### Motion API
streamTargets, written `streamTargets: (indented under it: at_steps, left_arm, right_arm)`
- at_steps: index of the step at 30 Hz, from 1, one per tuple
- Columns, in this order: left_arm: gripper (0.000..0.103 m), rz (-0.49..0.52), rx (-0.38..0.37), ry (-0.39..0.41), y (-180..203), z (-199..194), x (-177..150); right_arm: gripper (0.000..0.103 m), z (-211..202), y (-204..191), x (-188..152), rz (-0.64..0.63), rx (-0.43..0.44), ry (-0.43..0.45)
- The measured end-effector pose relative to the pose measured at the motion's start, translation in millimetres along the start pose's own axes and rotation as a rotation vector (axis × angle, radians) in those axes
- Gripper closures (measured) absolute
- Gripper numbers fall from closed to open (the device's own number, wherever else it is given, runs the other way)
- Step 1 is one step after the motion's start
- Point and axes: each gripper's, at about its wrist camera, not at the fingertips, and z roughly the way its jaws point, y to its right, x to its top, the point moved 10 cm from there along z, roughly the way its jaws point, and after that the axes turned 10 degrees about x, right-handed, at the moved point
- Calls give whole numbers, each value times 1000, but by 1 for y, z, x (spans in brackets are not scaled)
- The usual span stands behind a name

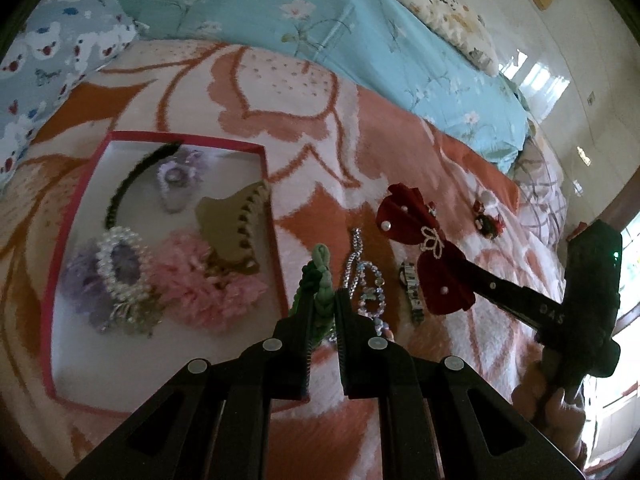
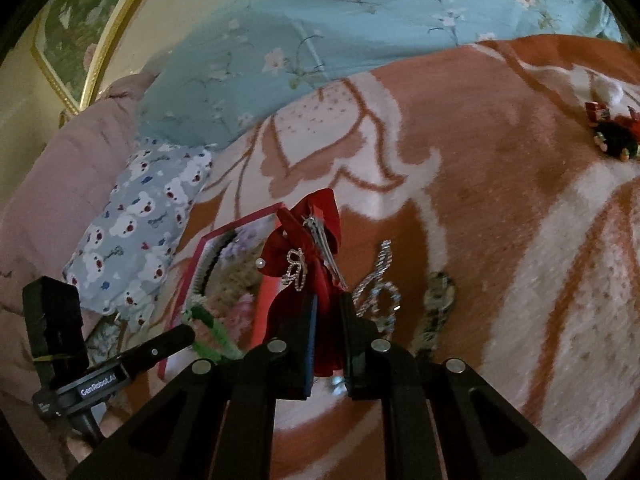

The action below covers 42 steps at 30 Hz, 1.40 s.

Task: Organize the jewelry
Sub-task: 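Carry bracelet and red bow into the white box and open both tools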

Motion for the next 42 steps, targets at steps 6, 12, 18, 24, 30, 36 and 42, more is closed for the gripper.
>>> streamTargets:
  at_steps: [6, 12, 18, 24, 30, 36, 42]
  left_arm:
    - [94, -27, 2, 26, -17, -20, -2]
    - [94, -58, 28, 44, -43, -35, -6]
    - [94, -102, 60, 49, -70, -46, -11]
    - [94, -136, 77, 42, -87, -47, -15]
    - [94, -172, 72, 23, -99, -38, -16]
    - [94, -222, 63, -10, -118, -23, -19]
    - [93, -254, 138, -27, -140, -9, -22]
  right_arm:
    - [93, 8, -22, -10, -22, 28, -22]
    - [93, 21, -52, -23, -61, 75, -56]
    - [93, 40, -75, -37, -96, 107, -102]
    - [93, 57, -93, -50, -132, 130, -141]
    - [93, 79, -105, -63, -170, 133, -185]
    - [93, 102, -103, -80, -187, 116, -243]
    - [93, 119, -96, -92, -196, 93, -283]
